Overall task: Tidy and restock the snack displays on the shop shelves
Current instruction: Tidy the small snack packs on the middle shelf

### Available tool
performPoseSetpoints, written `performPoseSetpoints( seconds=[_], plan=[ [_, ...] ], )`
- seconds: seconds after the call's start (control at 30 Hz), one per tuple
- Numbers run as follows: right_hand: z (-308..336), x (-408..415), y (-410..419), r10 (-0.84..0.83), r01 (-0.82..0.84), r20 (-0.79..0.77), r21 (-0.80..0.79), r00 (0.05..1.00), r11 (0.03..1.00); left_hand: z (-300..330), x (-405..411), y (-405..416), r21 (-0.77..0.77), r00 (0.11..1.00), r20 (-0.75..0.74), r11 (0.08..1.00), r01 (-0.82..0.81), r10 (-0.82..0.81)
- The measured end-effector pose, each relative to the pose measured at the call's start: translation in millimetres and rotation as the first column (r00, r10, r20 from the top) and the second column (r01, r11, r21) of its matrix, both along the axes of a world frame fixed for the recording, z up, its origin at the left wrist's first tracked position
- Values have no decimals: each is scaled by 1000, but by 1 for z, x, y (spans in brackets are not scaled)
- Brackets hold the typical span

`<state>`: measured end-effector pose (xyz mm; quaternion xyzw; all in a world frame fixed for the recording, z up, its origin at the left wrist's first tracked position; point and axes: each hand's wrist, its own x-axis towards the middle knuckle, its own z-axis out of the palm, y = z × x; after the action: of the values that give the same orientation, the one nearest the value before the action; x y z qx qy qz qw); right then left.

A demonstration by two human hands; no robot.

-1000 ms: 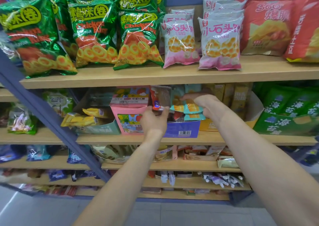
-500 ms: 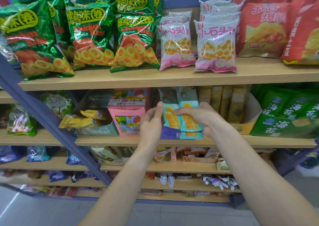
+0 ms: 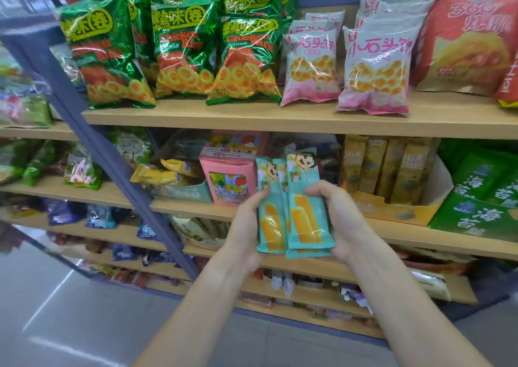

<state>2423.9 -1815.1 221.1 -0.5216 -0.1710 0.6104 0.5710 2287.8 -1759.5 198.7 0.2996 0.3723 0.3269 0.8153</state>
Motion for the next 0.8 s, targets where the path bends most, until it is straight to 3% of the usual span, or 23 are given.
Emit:
performPoseSetpoints(
  seconds=[0.13, 0.3, 0.43, 0.63, 0.8],
  plan=[
    [7, -22, 14, 20, -20, -11, 18, 1000, 1000, 9, -21, 3, 44, 993, 9, 992, -115, 115],
    [6, -56, 53, -170, 163, 64, 101, 983, 981, 19, -55, 30, 141, 974, -110, 973, -182, 198],
    [9, -77, 98, -281, 263, 146, 131, 949, 956, 17, -78, 75, 253, 939, -115, 924, -287, 324],
    [28, -92, 159, -452, 458, 370, 77, 812, 886, 21, -85, 133, 488, 925, -243, 861, -143, 292],
    [32, -84, 182, -287, 401, 566, -84, 772, 912, 33, -75, 153, 647, 797, -496, 759, 74, 345]
  ],
)
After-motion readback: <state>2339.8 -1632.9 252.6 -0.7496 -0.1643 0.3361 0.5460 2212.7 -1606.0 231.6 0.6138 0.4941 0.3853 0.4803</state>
